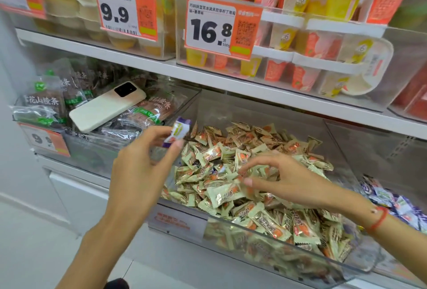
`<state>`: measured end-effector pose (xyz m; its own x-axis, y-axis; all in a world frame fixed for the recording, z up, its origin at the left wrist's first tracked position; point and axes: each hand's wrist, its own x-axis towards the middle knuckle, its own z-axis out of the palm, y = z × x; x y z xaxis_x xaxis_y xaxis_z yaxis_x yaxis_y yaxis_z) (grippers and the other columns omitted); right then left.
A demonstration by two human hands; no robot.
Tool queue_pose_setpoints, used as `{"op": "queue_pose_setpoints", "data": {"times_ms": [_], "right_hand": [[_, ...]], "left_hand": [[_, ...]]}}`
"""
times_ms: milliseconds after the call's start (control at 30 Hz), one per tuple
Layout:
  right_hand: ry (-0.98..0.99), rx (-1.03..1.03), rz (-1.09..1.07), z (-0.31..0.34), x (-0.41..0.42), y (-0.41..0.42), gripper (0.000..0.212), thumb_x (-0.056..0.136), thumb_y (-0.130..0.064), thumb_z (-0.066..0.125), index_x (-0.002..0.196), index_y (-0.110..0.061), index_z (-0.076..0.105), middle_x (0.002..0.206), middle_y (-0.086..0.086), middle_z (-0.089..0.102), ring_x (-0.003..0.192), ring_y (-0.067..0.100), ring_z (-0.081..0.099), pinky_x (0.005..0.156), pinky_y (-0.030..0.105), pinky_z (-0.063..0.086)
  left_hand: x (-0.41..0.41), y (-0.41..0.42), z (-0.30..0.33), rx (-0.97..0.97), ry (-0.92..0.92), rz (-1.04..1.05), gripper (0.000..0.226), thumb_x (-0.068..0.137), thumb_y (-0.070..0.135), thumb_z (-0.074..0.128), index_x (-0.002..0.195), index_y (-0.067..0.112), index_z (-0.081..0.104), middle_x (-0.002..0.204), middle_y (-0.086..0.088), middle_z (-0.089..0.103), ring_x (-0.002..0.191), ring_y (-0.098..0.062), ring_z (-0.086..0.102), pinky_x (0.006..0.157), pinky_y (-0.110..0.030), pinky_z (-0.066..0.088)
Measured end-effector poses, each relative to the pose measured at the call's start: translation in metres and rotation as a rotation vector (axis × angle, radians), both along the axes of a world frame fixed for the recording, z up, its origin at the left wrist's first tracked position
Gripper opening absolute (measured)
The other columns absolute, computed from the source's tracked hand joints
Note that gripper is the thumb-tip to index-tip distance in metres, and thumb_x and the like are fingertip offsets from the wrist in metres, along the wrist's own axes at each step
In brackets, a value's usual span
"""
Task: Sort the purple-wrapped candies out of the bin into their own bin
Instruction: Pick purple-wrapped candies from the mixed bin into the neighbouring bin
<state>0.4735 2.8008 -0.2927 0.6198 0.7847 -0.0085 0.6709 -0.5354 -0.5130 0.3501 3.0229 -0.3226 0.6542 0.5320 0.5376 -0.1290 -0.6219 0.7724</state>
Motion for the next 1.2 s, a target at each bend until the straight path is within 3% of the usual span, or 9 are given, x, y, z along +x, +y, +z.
{"op": "queue_pose_setpoints", "data": {"times_ms": [133,333,467,633,767,833,900,1033,1200], "right_hand": [[-0.272,-0.021,0.104,-0.007,0.011,0.053,0.024,0.097,-0.033,0.053,0.117,-0.031,0.064,0.120,-0.018,0.060,0.116,0.000,0.048,0.101,0.028,0.038],[-0.523,-0.398,0.277,-0.042,0.060,0.113,0.053,0.087,-0.012,0.063,0.135,-0.029,0.050,0.133,-0.001,0.051,0.122,0.018,0.045,0.096,0.035,0.042],[-0.566,-0.289,0.280,-0.046,0.072,0.115,0.029,0.094,-0.030,0.058,0.122,-0.022,0.060,0.112,0.000,0.065,0.103,0.013,0.060,0.090,0.027,0.048],[-0.328,-0.068,0.165,-0.047,0.081,0.111,0.021,0.097,-0.031,0.052,0.112,-0.034,0.065,0.092,0.004,0.073,0.050,0.006,0.054,0.058,0.034,0.050],[-0.142,0.172,0.217,-0.031,0.047,0.118,0.024,0.094,-0.034,0.058,0.115,-0.030,0.068,0.110,-0.015,0.069,0.077,0.002,0.067,0.070,0.034,0.053],[0.010,0.087,0.413,-0.020,0.024,0.122,0.027,0.091,-0.033,0.063,0.117,-0.030,0.067,0.114,-0.013,0.068,0.091,0.013,0.068,0.080,0.036,0.054],[0.061,0.025,0.443,-0.010,0.027,0.118,0.030,0.090,-0.028,0.066,0.120,-0.028,0.066,0.117,-0.014,0.067,0.100,0.001,0.063,0.085,0.022,0.051],[-0.359,-0.114,0.214,-0.008,0.064,0.102,0.018,0.091,-0.023,0.063,0.103,-0.031,0.073,0.099,-0.013,0.067,0.086,0.004,0.060,0.079,0.033,0.052],[-0.526,-0.412,0.317,-0.041,0.064,0.109,0.032,0.089,-0.032,0.066,0.121,-0.029,0.065,0.100,-0.004,0.055,0.094,0.014,0.045,0.075,0.029,0.042]], "left_hand": [[-0.005,0.006,0.002,-0.020,-0.046,0.098,0.018,0.086,0.038,0.065,0.102,0.042,0.059,0.091,0.029,0.061,0.084,0.002,0.059,0.066,-0.036,0.052],[-0.009,0.012,0.000,-0.031,-0.020,0.166,0.031,0.085,0.041,0.062,0.115,0.037,0.063,0.086,0.035,0.056,0.084,0.008,0.057,0.069,-0.035,0.050],[-0.009,0.014,0.001,-0.002,-0.019,0.170,0.022,0.083,0.041,0.063,0.105,0.045,0.060,0.076,0.033,0.057,0.076,0.001,0.057,0.061,-0.033,0.049],[-0.010,0.008,0.001,0.073,0.021,0.163,0.021,0.086,0.038,0.063,0.105,0.046,0.061,0.077,0.037,0.054,0.076,0.006,0.057,0.057,-0.018,0.042],[-0.010,0.006,0.001,0.082,0.039,0.175,0.024,0.086,0.040,0.062,0.110,0.041,0.063,0.083,0.037,0.053,0.079,0.007,0.054,0.065,-0.013,0.040],[-0.010,0.005,0.002,0.065,0.038,0.168,0.025,0.086,0.042,0.060,0.111,0.040,0.063,0.086,0.028,0.060,0.083,-0.001,0.058,0.066,-0.020,0.045],[-0.010,0.004,0.002,0.059,0.028,0.169,0.025,0.086,0.043,0.060,0.111,0.040,0.063,0.089,0.023,0.063,0.085,-0.003,0.060,0.068,-0.027,0.049],[-0.009,0.003,0.002,0.041,0.032,0.166,0.022,0.086,0.042,0.060,0.107,0.046,0.061,0.084,0.038,0.054,0.083,0.015,0.054,0.066,-0.010,0.039],[-0.007,0.002,0.004,0.036,0.030,0.159,0.020,0.085,0.044,0.059,0.105,0.046,0.061,0.083,0.036,0.055,0.085,0.014,0.054,0.066,-0.010,0.038]]}}
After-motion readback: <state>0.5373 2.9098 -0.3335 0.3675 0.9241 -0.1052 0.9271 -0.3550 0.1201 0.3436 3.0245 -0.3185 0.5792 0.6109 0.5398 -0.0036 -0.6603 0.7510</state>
